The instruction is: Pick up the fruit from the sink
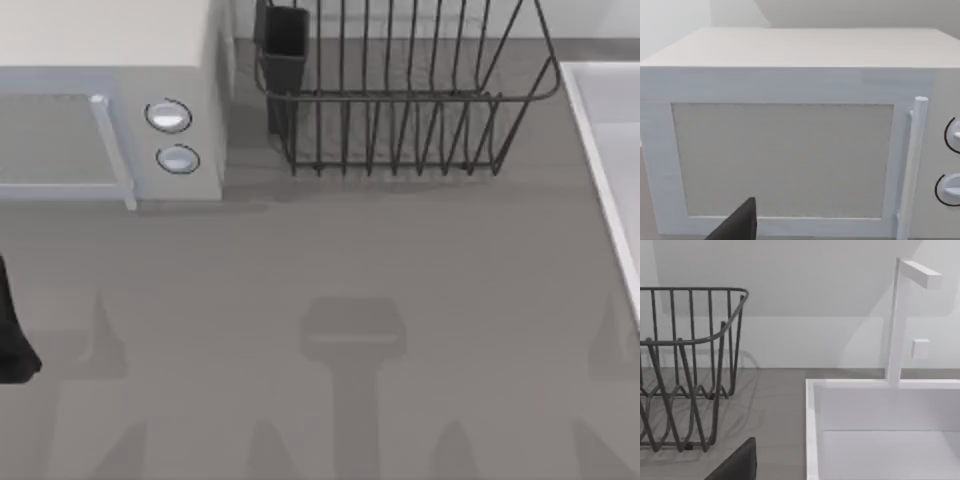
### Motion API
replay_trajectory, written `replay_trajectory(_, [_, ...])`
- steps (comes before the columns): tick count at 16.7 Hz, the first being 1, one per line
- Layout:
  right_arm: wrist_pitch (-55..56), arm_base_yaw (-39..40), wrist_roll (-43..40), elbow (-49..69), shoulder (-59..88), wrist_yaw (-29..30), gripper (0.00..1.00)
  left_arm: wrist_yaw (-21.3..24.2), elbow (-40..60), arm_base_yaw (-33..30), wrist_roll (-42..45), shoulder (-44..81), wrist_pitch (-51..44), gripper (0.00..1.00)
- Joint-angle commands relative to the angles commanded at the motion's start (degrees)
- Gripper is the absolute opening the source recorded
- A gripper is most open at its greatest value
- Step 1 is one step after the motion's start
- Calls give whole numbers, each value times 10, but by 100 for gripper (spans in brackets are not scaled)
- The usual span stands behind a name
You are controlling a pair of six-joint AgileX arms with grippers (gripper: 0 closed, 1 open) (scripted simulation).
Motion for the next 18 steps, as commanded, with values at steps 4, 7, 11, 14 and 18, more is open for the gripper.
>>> replay_trajectory(4, [-11, -3, -3, 15, 18, 0, 100, 0, 0, 0, 0, 0, 0, 100])
replay_trajectory(7, [-54, -15, -15, 75, 90, 0, 100, 0, 0, 0, 0, 0, 0, 100])
replay_trajectory(11, [-147, -42, -39, 202, 264, 0, 100, 0, 0, 0, 0, 0, 0, 100])
replay_trajectory(14, [-231, -66, -62, 317, 432, 0, 100, 0, 0, 0, 0, 0, 0, 100])
replay_trajectory(18, [-348, -99, -93, 477, 672, 0, 100, 0, 0, 0, 0, 0, 0, 100])
